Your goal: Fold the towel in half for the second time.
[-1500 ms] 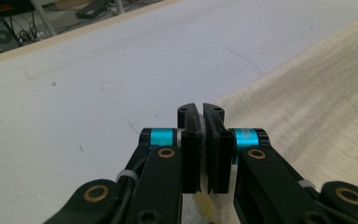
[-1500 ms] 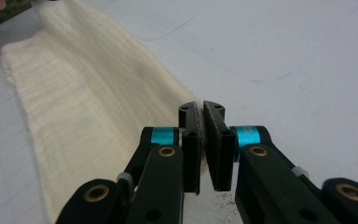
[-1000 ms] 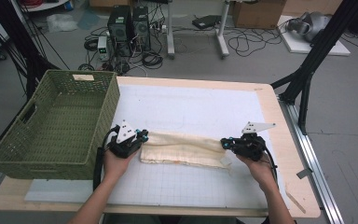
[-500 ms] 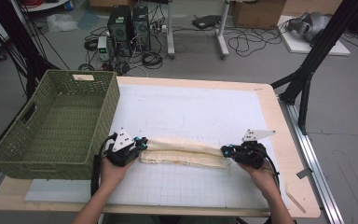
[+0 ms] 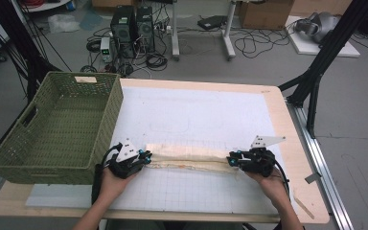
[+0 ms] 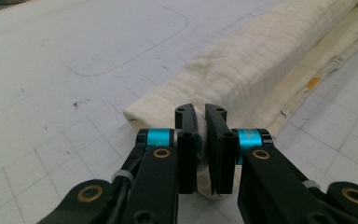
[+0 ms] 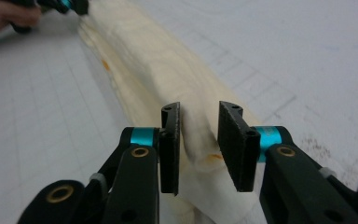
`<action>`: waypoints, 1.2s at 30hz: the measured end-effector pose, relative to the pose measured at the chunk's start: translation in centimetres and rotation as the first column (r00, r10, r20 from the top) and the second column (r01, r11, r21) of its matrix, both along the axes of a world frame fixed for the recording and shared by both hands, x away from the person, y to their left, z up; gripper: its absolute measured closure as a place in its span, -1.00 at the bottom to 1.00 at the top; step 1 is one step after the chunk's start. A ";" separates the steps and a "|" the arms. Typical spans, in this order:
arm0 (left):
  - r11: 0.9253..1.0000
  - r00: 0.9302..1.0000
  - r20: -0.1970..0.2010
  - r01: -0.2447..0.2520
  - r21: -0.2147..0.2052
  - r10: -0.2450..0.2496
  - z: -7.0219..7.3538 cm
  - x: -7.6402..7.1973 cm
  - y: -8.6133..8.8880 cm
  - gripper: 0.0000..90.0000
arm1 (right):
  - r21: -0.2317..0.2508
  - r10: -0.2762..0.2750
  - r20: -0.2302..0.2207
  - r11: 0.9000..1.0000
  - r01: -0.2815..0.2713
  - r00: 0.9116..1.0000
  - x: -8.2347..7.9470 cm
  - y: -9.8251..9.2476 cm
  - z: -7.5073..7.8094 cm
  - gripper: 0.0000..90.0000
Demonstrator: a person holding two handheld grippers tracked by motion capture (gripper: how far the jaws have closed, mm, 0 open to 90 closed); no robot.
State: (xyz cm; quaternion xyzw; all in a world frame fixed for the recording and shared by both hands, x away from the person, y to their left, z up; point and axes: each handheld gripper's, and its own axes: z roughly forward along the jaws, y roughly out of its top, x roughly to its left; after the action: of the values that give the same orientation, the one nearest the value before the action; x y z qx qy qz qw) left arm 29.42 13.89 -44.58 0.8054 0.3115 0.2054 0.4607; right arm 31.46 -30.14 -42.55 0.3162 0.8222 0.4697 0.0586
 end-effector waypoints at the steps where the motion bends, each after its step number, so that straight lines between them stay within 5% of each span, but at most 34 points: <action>1: 1.000 1.000 -0.001 0.001 0.002 -0.001 0.0 0.0 0.0 0.84 | 0.016 0.000 0.006 1.000 0.000 1.000 0.1 0.0 0.3 0.48; 8: 1.000 1.000 -0.011 0.019 0.017 -0.018 -0.2 -0.1 0.0 0.85 | 0.040 0.003 0.029 0.999 -0.004 1.000 0.7 1.5 1.7 0.48; 15: 0.999 0.999 -0.020 0.032 0.021 -0.031 -0.1 -0.3 0.3 0.85 | -0.077 0.043 -0.030 0.996 -0.045 0.999 1.2 4.0 0.1 0.83; 26: 0.996 0.999 0.031 0.033 -0.086 -0.031 2.8 -0.1 0.2 0.57 | -0.116 0.048 -0.050 0.992 -0.053 0.998 0.0 4.0 -1.8 0.85; 29: 0.997 0.999 0.031 0.037 -0.069 -0.035 3.0 0.5 -0.7 0.59 | -0.118 0.050 -0.049 0.992 -0.055 0.998 -0.1 4.0 -1.9 0.85; 36: 0.999 0.998 -0.055 0.039 0.025 -0.038 0.9 1.1 -2.2 0.79 | -0.132 0.063 -0.044 0.989 -0.069 0.997 -0.3 4.1 -1.4 0.79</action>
State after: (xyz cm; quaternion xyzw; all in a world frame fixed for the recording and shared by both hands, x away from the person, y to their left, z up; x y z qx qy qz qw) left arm 30.51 11.71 -43.70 0.8225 0.3057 0.1785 0.4451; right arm 31.15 -26.04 -43.91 0.2935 0.8627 0.4090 0.0475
